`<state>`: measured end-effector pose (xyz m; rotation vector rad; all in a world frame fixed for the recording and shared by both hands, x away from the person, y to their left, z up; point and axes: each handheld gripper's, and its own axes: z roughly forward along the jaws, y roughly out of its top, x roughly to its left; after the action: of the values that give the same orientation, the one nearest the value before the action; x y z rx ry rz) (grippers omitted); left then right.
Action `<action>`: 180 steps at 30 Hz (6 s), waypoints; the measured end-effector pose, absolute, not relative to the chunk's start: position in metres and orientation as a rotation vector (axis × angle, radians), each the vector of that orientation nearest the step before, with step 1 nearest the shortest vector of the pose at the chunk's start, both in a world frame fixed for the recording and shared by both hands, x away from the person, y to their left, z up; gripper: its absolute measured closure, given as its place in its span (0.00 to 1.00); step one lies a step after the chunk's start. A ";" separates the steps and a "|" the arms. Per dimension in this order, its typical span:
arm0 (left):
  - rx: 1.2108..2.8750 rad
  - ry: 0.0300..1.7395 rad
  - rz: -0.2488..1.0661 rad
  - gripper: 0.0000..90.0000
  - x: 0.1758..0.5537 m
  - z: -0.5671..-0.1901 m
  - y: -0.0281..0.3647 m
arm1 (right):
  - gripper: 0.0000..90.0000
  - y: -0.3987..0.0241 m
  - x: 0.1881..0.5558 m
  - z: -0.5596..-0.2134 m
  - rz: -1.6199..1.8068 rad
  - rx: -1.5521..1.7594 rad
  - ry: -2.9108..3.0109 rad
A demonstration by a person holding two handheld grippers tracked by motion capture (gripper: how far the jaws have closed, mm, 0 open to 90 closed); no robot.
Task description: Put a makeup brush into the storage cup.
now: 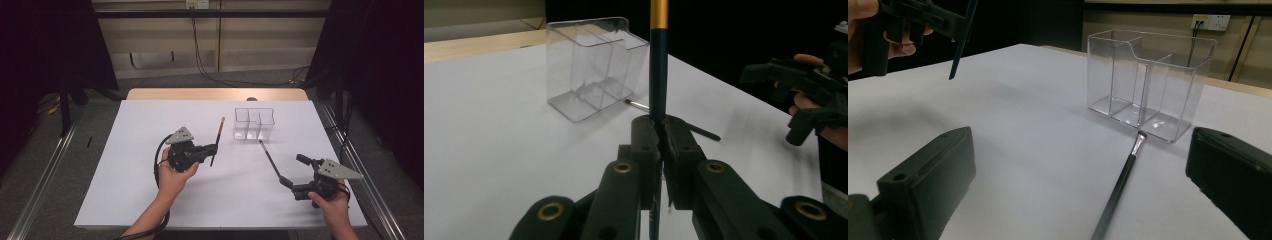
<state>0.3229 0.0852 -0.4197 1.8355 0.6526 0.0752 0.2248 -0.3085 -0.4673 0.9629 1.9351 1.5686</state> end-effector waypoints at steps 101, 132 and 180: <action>1.845 0.538 0.050 0.94 0.316 -0.432 0.065 | 0.06 -0.204 0.296 -0.412 1.744 0.967 2.075; 1.848 0.526 0.057 0.94 0.313 -0.433 0.062 | 0.76 -0.185 0.304 -0.414 1.845 1.041 2.121; 1.754 0.407 0.060 0.29 0.316 -0.433 0.066 | 0.93 -0.188 0.306 -0.400 1.876 0.945 2.081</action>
<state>0.3156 0.0659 -0.4331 1.7545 0.4070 0.0599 0.3062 -0.1880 -0.4001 0.9450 2.0811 1.8758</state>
